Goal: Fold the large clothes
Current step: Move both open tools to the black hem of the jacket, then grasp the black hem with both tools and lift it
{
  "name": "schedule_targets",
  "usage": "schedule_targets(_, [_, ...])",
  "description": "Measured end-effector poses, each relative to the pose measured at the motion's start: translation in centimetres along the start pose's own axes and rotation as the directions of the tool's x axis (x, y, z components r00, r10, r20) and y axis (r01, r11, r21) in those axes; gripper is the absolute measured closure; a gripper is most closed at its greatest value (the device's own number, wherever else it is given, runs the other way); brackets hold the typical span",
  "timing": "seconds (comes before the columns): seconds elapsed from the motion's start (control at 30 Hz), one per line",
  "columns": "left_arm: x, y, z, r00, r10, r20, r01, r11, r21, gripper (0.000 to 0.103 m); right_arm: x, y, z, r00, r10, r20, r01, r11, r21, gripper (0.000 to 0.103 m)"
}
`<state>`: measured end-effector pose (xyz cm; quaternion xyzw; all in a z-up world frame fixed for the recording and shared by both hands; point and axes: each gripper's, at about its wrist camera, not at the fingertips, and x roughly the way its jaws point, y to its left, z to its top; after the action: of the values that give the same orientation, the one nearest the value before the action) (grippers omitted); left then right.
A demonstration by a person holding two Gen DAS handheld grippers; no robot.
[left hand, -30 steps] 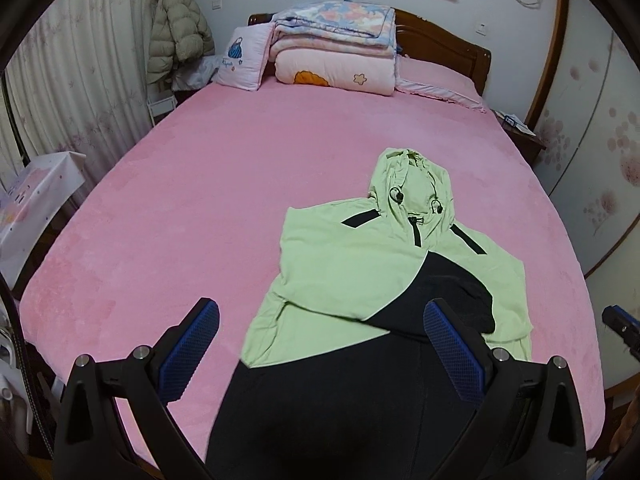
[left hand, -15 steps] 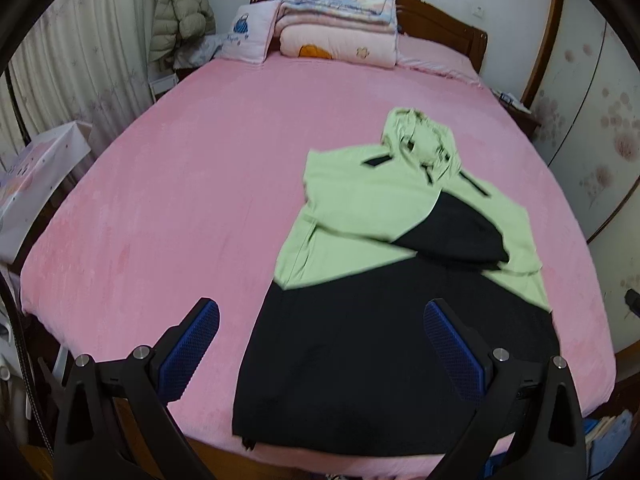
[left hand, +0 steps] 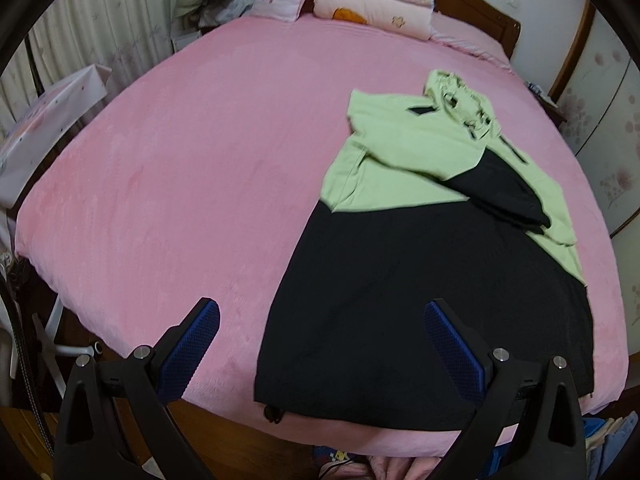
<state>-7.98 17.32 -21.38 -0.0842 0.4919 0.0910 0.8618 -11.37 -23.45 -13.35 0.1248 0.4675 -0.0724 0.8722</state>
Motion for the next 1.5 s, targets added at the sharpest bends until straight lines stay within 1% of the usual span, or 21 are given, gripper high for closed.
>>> schedule_targets(0.1, [1.8,0.8,-1.0,0.999,0.015,-0.032,-0.015,1.0,0.016,0.001,1.1,-0.9,-1.0,1.0,-0.015,-0.016,0.015,1.0,0.011,0.057])
schedule_targets(0.23, [4.6,1.8,-2.6,0.995,0.041,-0.09,-0.038,0.998,0.041,0.001,3.0,-2.7,-2.6,0.997,-0.036,-0.062,0.038,0.999,0.027,0.057])
schedule_targets(0.47, [7.5,2.4,-4.0,0.988,0.065,-0.14,-0.055,0.995,0.078,0.001,5.5,-5.8,-5.0,0.991,-0.076,-0.113,0.08,0.996,0.031,0.057])
schedule_targets(0.57, [8.6,2.5,-4.2,0.985,0.062,-0.163,-0.049,0.996,0.08,0.001,6.4,-7.0,-5.6,0.989,-0.08,-0.127,0.085,0.996,0.036,0.057])
schedule_targets(0.7, [10.4,2.9,-4.6,0.977,0.041,-0.212,-0.027,0.997,0.068,0.001,8.0,-8.7,-6.5,0.983,-0.076,-0.17,0.086,0.995,0.05,0.057])
schedule_targets(0.8, [11.4,3.0,-4.7,0.973,0.028,-0.229,-0.014,0.998,0.064,0.001,9.3,-10.2,-7.1,0.976,-0.07,-0.206,0.085,0.994,0.066,0.057])
schedule_targets(0.9, [12.0,3.2,-4.5,0.97,0.006,-0.241,0.005,0.999,0.044,0.001,10.7,-11.8,-7.7,0.967,-0.04,-0.252,0.07,0.991,0.111,0.057])
schedule_targets(1.0, [12.6,3.7,-4.4,0.963,-0.032,-0.267,0.04,0.999,0.025,0.001,11.6,-12.8,-8.1,0.963,0.01,-0.271,0.032,0.989,0.148,0.057])
schedule_targets(1.13, [13.3,4.5,-4.5,0.95,-0.079,-0.303,0.086,0.996,0.01,0.001,12.7,-12.8,-8.2,0.954,0.03,-0.298,0.013,0.99,0.141,0.054])
schedule_targets(1.2, [13.5,4.8,-4.5,0.944,-0.092,-0.318,0.101,0.995,0.014,0.001,13.0,-12.7,-8.3,0.95,0.037,-0.309,0.005,0.991,0.134,0.051])
schedule_targets(1.27, [13.4,4.8,-4.5,0.939,-0.096,-0.331,0.112,0.993,0.03,0.001,13.2,-12.8,-8.2,0.945,0.05,-0.323,-0.006,0.991,0.136,0.051])
schedule_targets(1.3, [13.4,4.7,-4.5,0.937,-0.097,-0.337,0.117,0.992,0.041,0.001,13.2,-12.9,-8.1,0.942,0.062,-0.331,-0.016,0.99,0.14,0.05])
schedule_targets(1.33, [13.4,4.8,-4.6,0.934,-0.099,-0.343,0.124,0.991,0.051,0.001,13.3,-12.9,-8.1,0.934,0.09,-0.347,-0.042,0.989,0.145,0.05])
schedule_targets(1.43, [13.2,5.0,-5.0,0.93,-0.107,-0.352,0.137,0.989,0.062,0.001,13.5,-12.7,-8.1,0.918,0.122,-0.378,-0.077,0.988,0.133,0.054])
schedule_targets(1.5, [13.2,4.9,-5.1,0.929,-0.105,-0.355,0.133,0.99,0.054,0.001,13.6,-12.6,-8.0,0.91,0.132,-0.392,-0.086,0.987,0.133,0.062])
